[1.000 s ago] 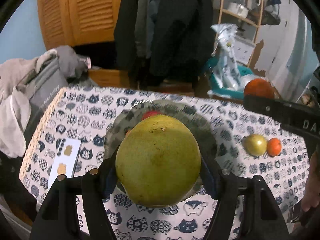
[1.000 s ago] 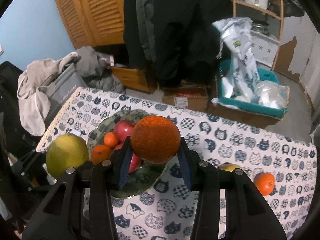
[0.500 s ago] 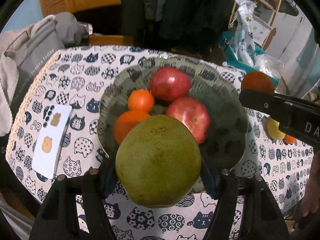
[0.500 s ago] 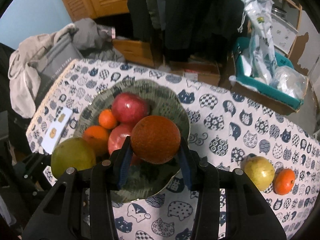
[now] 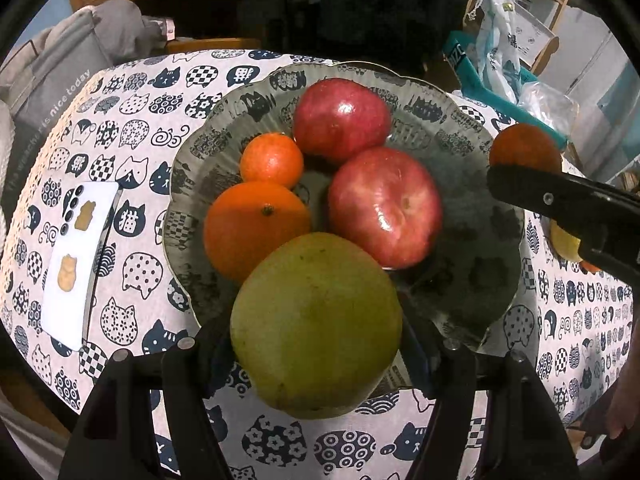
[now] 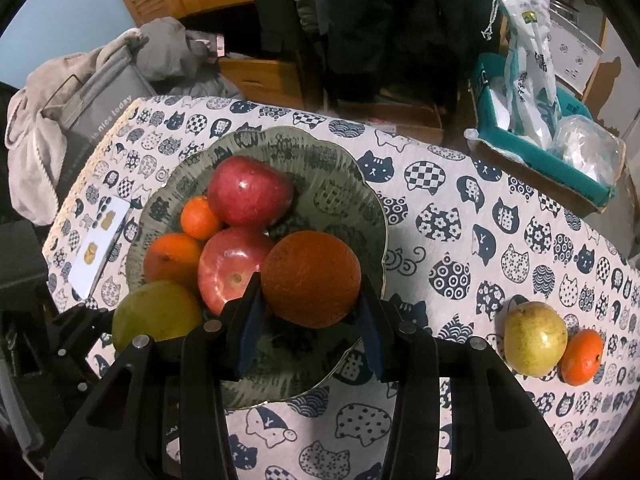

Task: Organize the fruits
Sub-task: 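Lower the pomelo into the bowl with the left tool while the right tool releases the tangerine there, then open both tools and withdraw them from the bowl toward the remaining fruit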

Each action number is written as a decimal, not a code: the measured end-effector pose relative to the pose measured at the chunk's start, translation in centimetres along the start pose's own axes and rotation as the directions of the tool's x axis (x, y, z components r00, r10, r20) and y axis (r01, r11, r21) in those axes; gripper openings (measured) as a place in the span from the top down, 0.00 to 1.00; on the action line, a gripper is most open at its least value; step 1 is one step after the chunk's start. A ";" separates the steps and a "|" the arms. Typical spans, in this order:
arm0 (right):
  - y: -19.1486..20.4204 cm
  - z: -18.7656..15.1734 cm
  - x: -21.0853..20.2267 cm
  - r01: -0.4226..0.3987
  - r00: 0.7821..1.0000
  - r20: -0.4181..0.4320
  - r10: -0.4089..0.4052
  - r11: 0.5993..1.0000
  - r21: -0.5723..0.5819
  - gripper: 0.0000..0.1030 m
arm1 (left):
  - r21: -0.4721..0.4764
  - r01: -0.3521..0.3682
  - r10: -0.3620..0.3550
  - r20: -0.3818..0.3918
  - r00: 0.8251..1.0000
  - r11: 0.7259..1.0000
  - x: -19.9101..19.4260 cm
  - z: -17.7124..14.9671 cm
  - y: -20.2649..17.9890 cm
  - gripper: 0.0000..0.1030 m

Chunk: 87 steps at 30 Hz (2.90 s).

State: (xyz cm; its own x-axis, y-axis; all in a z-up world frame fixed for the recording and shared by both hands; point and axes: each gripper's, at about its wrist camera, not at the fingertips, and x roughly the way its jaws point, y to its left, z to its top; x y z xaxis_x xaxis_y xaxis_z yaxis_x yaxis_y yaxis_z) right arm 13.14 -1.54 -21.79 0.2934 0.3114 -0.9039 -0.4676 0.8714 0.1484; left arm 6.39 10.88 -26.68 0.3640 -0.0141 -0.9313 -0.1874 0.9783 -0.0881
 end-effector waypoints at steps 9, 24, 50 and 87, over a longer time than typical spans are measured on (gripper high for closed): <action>0.0 0.5 0.6 -0.010 1.000 -0.012 0.010 1.000 -0.002 0.58 | 0.059 -0.026 0.023 0.046 0.999 0.998 -1.9 0.4 -1.0 0.13; -0.8 1.0 3.4 -0.028 0.997 -0.068 0.028 1.000 0.009 0.58 | -0.061 -0.040 0.047 0.105 0.993 0.997 -3.8 1.9 2.8 0.12; -1.1 2.5 -6.0 0.027 0.990 0.141 -0.024 0.999 -0.021 0.33 | -0.093 0.016 0.006 0.237 0.972 0.995 -9.4 3.0 2.2 0.12; -6.3 -7.7 -32.7 0.247 0.762 0.588 -0.271 0.961 0.122 0.26 | 0.148 0.037 -0.118 0.592 0.797 0.988 -26.3 1.2 -8.9 0.00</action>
State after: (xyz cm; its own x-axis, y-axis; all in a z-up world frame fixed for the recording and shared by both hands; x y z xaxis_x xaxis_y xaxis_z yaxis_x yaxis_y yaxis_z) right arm 0.04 -20.11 3.70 0.8405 0.2245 -0.4932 -0.2754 0.9608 -0.0320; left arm -0.45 2.74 -0.97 0.8523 -0.0046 -0.5230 -0.0369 0.9970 -0.0688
